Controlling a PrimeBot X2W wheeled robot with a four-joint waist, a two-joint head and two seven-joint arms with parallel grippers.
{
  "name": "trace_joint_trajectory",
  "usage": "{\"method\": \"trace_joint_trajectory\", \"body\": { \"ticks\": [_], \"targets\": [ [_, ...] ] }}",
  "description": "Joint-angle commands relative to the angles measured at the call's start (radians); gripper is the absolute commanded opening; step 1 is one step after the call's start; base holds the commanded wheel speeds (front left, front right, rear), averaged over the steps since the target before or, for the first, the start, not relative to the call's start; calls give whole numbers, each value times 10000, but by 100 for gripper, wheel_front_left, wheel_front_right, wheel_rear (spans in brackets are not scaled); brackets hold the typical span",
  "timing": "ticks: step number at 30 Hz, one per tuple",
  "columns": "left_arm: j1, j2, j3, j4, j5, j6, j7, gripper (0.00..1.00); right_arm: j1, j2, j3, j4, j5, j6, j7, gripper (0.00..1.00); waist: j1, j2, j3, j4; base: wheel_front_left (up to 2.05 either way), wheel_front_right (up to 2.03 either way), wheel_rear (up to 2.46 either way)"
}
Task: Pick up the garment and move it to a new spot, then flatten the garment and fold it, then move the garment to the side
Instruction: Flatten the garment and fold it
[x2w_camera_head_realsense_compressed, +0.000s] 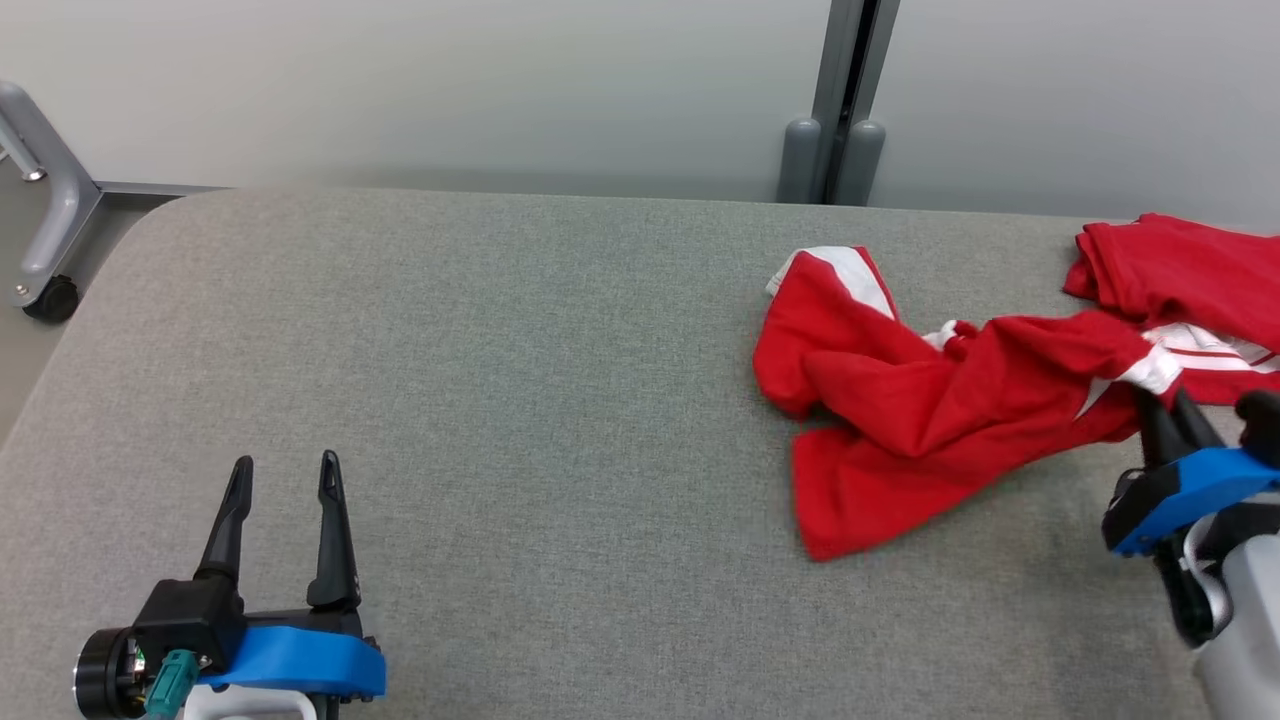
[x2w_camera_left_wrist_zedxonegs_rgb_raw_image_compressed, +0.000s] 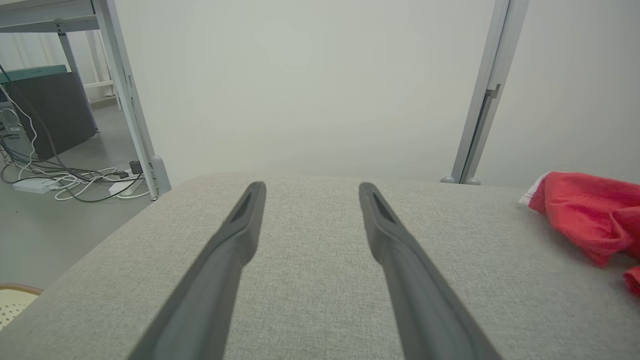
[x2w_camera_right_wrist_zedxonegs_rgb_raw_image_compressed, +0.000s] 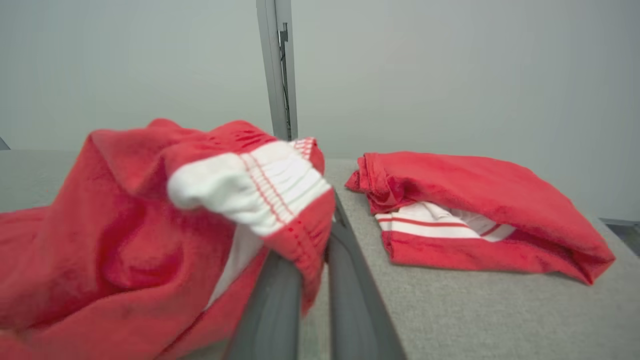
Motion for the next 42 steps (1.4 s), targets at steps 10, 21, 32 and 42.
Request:
{"method": "trace_joint_trajectory", "body": {
  "ticks": [10, 21, 32, 42],
  "targets": [
    [-134, -151, 89, 160, 170, -182, -47, 100, -632, 88, 249, -1808, -908, 1, 42, 0, -1, 0, -181, 41, 0, 0, 0],
    [-173, -361, 68, 237, 274, -327, -47, 100, -1308, 1319, 3571, -2243, -697, 1, 573, 0, -1, 0, -174, 665, 0, 0, 0],
    [-374, -549, 119, 416, 355, -459, -47, 100, -1219, 2309, 7282, -734, 339, -1, 289, 0, -1, 0, 99, 1186, 0, 0, 0],
    [-324, -646, 291, 522, 455, -503, -47, 100, -994, 2397, 8479, 118, 777, -1, -17, 100, -1, 0, 30, 698, 0, 0, 0]
  ]
}}
